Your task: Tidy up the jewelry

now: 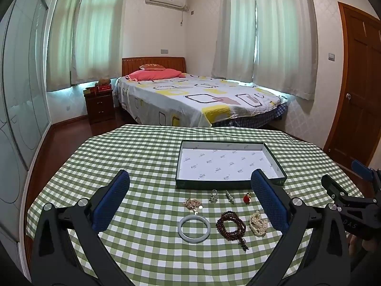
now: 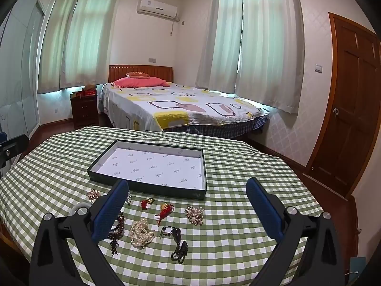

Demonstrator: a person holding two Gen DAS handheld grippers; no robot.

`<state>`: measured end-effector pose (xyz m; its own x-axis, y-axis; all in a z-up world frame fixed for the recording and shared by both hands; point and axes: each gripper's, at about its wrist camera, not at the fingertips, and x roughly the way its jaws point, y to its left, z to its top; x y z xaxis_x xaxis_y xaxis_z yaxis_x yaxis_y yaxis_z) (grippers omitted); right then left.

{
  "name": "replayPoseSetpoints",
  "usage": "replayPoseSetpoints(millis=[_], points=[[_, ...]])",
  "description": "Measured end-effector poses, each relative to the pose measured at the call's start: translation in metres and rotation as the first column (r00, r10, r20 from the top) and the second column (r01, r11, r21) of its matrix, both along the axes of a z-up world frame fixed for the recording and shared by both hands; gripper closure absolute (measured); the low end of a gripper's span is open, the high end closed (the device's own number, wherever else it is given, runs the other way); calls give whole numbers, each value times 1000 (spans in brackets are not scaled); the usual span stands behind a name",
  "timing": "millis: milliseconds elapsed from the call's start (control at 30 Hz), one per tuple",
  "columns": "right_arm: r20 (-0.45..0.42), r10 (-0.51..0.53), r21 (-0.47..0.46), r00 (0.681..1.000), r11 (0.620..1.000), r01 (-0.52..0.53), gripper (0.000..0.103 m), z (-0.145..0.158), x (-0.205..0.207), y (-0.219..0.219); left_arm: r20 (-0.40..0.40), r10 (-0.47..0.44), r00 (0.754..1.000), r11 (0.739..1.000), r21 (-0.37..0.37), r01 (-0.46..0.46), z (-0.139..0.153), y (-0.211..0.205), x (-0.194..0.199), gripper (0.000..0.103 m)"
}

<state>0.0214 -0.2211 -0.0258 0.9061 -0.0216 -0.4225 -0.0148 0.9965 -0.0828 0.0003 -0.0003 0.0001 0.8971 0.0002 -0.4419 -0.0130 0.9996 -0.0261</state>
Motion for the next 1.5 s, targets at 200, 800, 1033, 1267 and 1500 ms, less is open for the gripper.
replayPoseSetpoints(millis=[200,800,1033,1267,1500], points=[[3,-2,0,1000,1000,2,6,2,2,0,11,-1,1000,1000,-2,1,0,0,-1,4],[14,-1,1,1000,1000,1,6,11,-1,0,19,-3,1000,1000,0,3,13,0,-4,4],[19,0,0,1000,1000,0,6,10,-3,1,18,-3,1000,1000,0,3,12,-1,-4,4],[21,-1,0,1000,1000,1,6,10,-2,1,18,-3,1000,1000,0,3,12,-1,-5,4],[22,-1,0,1000,1000,1,6,10,-3,1,19,-2,1000,1000,-1,2,11,-1,-5,4]])
